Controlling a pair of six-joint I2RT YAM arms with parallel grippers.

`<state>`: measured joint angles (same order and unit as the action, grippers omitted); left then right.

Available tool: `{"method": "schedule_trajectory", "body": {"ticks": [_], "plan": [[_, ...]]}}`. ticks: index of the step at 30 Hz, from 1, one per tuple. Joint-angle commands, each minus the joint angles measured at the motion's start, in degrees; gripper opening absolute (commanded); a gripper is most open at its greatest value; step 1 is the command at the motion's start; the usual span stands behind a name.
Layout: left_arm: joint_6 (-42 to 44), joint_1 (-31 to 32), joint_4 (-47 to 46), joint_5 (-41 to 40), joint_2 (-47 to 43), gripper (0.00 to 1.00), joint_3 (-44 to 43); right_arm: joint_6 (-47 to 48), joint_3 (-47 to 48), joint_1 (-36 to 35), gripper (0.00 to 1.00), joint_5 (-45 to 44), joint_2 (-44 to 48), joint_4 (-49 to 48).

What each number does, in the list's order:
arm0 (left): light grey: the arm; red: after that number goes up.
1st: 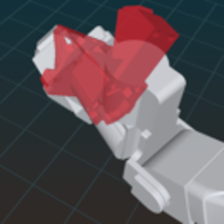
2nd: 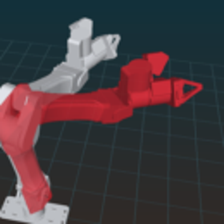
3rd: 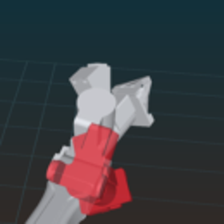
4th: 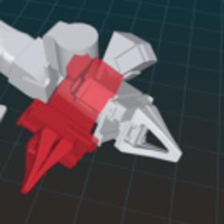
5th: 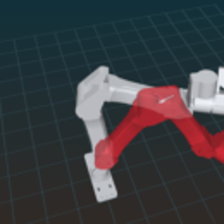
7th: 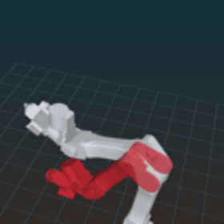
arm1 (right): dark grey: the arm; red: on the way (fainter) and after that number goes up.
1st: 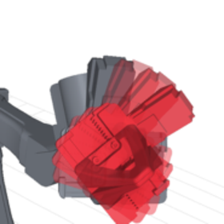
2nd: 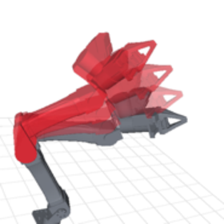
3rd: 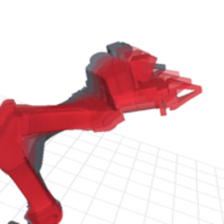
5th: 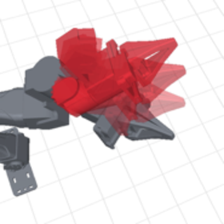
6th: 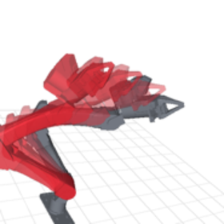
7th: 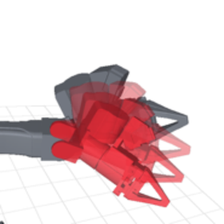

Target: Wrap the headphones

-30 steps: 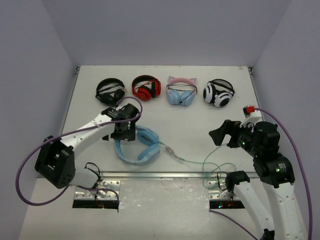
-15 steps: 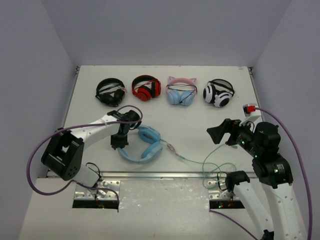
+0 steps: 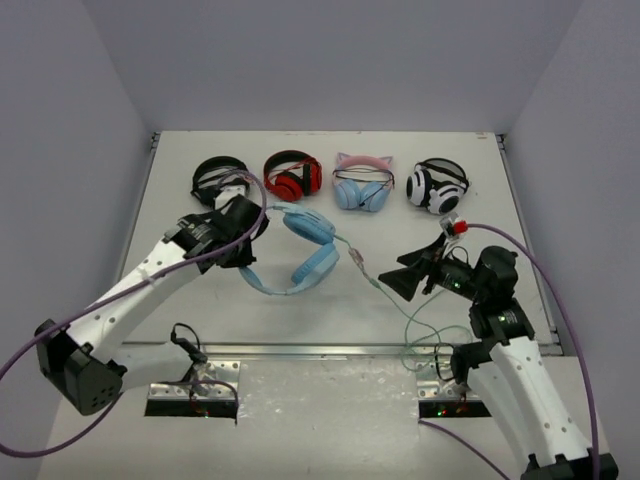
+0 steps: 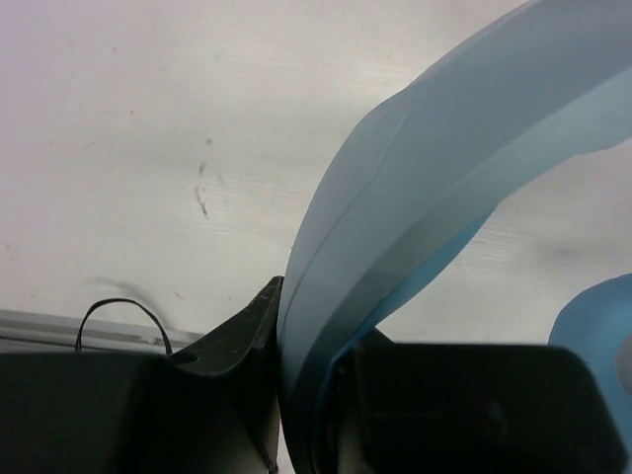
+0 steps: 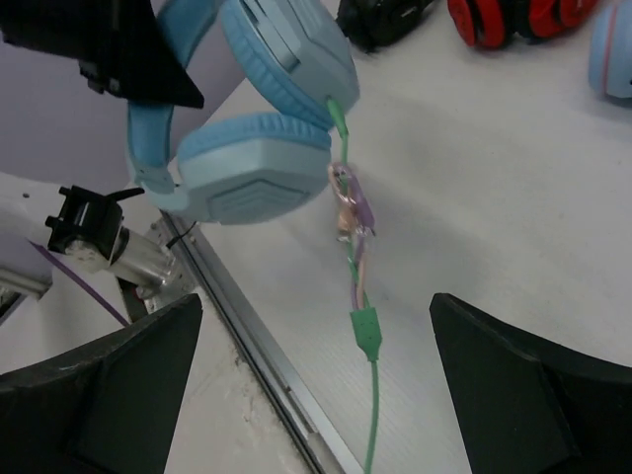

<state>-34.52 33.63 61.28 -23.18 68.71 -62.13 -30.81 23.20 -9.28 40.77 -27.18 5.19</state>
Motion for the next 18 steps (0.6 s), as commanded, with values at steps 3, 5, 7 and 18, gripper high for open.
{"method": "schedule_trajectory", "body": {"ticks": [3, 5, 7, 18], "plan": [[-0.99, 0.21, 0.24, -0.99, -7.35, 0.00, -8.00, 3.99, -0.09, -1.26, 0.93, 11.79, -11.65, -21.10], [-0.20, 0.30, 1.21, -1.08, -8.84, 0.00, -10.72, 8.12, 0.79, -2.75, 0.92, 7.34, -15.88, -19.43], [0.42, 0.21, 2.70, -1.95, -9.64, 0.00, -13.79, 10.93, 1.23, -5.92, 0.91, 6.34, -19.03, -18.99], [-0.98, 0.30, 7.54, -12.05, -11.67, 0.00, -23.11, 10.07, -7.11, -18.67, 0.56, 0.28, -19.15, -21.27]]}}
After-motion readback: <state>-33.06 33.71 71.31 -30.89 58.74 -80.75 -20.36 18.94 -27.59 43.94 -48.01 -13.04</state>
